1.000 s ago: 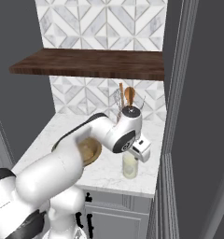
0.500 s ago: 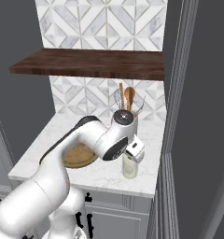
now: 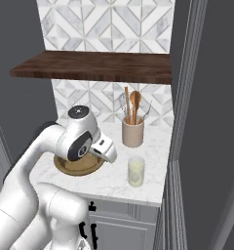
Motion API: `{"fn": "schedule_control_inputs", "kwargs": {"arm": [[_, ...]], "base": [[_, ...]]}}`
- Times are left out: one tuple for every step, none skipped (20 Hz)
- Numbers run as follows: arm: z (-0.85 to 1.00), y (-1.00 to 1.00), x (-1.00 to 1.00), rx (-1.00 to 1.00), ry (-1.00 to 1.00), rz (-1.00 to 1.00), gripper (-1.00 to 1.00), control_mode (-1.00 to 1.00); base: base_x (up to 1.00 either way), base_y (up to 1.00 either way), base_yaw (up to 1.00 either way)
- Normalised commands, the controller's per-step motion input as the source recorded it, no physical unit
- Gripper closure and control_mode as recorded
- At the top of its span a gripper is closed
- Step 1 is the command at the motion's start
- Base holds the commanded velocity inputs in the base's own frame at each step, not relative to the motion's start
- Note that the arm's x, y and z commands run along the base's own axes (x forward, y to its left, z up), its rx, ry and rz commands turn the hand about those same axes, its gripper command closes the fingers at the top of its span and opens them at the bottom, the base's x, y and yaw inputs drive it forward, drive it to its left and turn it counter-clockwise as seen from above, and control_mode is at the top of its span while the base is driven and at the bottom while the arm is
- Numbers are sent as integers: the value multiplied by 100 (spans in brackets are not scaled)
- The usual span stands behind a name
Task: Grab a lemon wedge from the fridge and one ice cube from the ice bowl, and put them in the glass of lemonade.
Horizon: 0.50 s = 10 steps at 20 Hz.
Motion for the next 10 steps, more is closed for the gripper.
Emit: {"fn": "schedule_control_inputs", "kwargs": {"arm": [[26,94,0,0,12,6,-100,-100],[7,49,0,4,0,11,-100,-100],[12,54,-14,0,0,7,-100,-100],[0,56,-11,0,0,8,-100,-100],[0,55,-19,0,0,11,-100,-100],[0,50,-37,0,-4,14,-100,-100],[0,41,-39,1,-7,14,-100,-100],[0,35,-51,3,-8,14,-100,-100],[6,36,-59,1,-8,15,-100,-100],[0,51,-39,0,-5,17,-100,-100]], "base": [[0,0,0],[0,0,0],[0,0,0],[0,0,0],[0,0,0],[0,0,0],[0,0,0],[0,0,0],[0,0,0],[0,0,0]]}}
